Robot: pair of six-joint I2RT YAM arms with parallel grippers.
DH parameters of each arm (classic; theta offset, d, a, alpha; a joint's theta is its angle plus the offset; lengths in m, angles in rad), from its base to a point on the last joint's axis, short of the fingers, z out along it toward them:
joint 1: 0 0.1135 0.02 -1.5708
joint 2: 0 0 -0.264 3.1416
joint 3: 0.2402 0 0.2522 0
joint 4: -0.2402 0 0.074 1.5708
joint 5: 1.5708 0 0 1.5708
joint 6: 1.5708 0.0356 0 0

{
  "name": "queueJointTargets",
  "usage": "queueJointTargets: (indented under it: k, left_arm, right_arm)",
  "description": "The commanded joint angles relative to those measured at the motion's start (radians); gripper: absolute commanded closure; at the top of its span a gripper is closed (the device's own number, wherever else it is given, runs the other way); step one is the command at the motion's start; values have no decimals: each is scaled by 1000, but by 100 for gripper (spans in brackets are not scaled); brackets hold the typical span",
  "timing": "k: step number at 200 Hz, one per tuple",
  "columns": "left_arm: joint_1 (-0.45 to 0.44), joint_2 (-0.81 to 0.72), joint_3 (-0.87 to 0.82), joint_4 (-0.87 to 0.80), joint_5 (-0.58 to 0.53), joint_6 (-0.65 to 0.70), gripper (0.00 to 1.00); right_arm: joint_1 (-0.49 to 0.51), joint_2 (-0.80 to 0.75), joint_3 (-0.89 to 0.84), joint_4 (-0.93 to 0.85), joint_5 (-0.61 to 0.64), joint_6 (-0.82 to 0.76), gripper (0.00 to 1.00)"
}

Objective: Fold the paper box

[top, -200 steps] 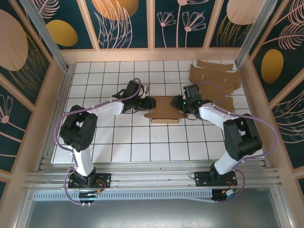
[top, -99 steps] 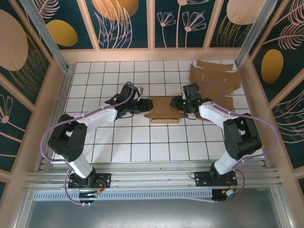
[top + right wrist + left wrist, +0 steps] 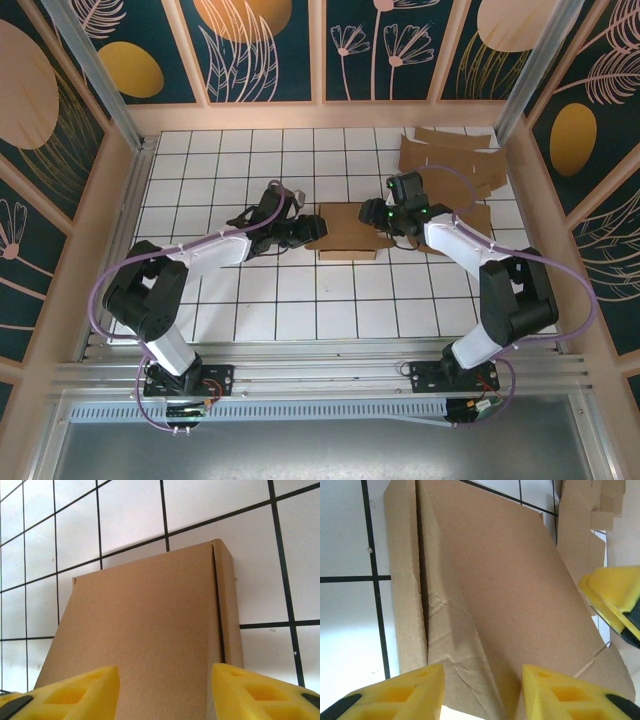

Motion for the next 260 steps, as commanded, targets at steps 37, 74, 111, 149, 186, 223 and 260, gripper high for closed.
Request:
queueJointTargets:
  k: [37, 74, 111, 149, 186, 223, 260]
  left_arm:
    - [-12, 19, -25, 105, 53, -73, 58]
    - [-20, 56, -74, 184, 73, -126, 63]
    - [-30, 82, -61, 177, 58, -125, 68]
    - [-29, 42, -37, 38, -58, -32, 65]
    - [-29, 10, 20, -61, -139, 46, 58]
    - [-30, 92, 35, -40, -87, 56, 57]
    - [-30, 157, 2, -33, -97, 87, 62]
  right_arm:
    - [-2, -35, -46, 26, -50, 50, 52]
    - [0, -31, -57, 35, -54, 55, 54]
    - [-1, -30, -64, 33, -39, 51, 54]
    - [8, -25, -70, -8, 88, 8, 54]
    - [30, 7, -72, -40, 210, -41, 54]
    - [36, 35, -131, 31, 170, -14, 57]
    - [63, 86, -218, 109, 184, 10, 56]
